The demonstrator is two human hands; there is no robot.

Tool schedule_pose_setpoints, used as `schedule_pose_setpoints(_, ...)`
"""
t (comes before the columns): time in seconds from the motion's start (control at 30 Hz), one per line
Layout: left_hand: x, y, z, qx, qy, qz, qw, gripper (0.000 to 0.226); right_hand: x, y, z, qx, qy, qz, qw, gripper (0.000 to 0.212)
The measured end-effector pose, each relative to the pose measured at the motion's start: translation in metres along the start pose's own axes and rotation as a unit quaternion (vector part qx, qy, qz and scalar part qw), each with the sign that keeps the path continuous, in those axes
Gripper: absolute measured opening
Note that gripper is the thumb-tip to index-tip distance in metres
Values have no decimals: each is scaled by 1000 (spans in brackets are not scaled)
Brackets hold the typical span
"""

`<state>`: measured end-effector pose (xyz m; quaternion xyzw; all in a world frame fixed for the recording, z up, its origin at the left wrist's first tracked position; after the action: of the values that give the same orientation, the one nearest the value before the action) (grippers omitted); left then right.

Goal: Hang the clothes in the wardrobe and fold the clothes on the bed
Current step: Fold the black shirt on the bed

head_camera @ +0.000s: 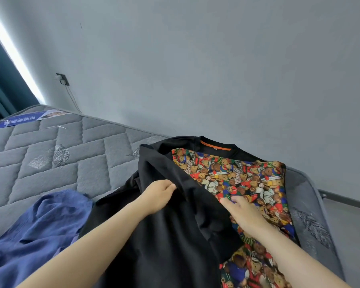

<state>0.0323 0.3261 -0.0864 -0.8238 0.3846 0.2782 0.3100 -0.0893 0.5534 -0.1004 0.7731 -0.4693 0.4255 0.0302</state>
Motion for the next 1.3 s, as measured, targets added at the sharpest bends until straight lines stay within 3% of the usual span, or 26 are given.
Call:
schedule_pose_setpoints(0.1, 23, 0, 0, -46, 134, 19, 990, 27, -9, -6, 21, 61, -44, -16, 997, 91)
schedule_pose_setpoints(0.17, 38, 0, -6, -101, 161, 12, 982, 29, -7, -5, 40, 59, -95, -36, 993, 98)
schedule_pose_setpoints(0.23, 51, -2, -16, -165, 180, 5, 970, 35, -3, -2, 55, 33, -181, -38, 982, 97)
schedule_pose_setpoints(0.3, 63, -2, -24, -192, 194, -24, 962, 44, 3, 5, 59, -15, -239, -47, 970, 75)
schedule_pose_setpoints(0.37, 76, 0, -28, -179, 182, -63, 965, 56, 11, 12, 53, -37, -192, -73, 978, 48)
schedule_pose_setpoints(0.5, 95, 7, -19, -105, 173, -96, 975, 77, 33, 25, 15, 43, 72, -86, 993, 12)
schedule_pose_setpoints(0.6, 100, 14, -9, -85, 209, -110, 968, 83, 26, 47, -42, 22, 97, -8, 995, 34)
schedule_pose_setpoints(0.7, 98, 21, -3, -86, 245, -141, 955, 79, -18, 64, -74, 3, 95, 128, 987, 12)
schedule_pose_setpoints(0.77, 96, 24, -1, -86, 279, -159, 943, 77, -46, 57, -74, -4, 46, 151, 987, 17)
schedule_pose_setpoints(0.87, 96, 27, 0, -103, 314, -157, 931, 77, -45, 46, -61, -52, -67, 55, 995, 29)
schedule_pose_setpoints(0.93, 100, 27, -4, -134, 316, -145, 928, 78, -26, 45, -39, -42, -90, -19, 995, 43)
schedule_pose_setpoints(1.07, 118, 25, -6, -217, 241, -128, 937, 72, 21, 57, 13, -33, -182, -177, 967, 67)
schedule_pose_setpoints(1.2, 132, 31, -3, -288, 181, -119, 933, 61, 57, 83, 59, -58, -270, -231, 933, 78)
schedule_pose_setpoints(1.3, 139, 42, -5, -316, 159, -132, 926, 51, 75, 105, 78, -95, -303, -243, 917, 71)
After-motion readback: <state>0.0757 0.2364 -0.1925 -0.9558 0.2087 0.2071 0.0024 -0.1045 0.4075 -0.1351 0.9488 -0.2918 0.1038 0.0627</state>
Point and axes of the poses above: each hand's wrist, its own y-axis towards the middle knuckle, its own z-axis out of the palm, x = y × z, the point moved 4 cm from there along y, towards the middle knuckle, and after that the axes turned 4 degrees about -z, right-handed, at the moved point
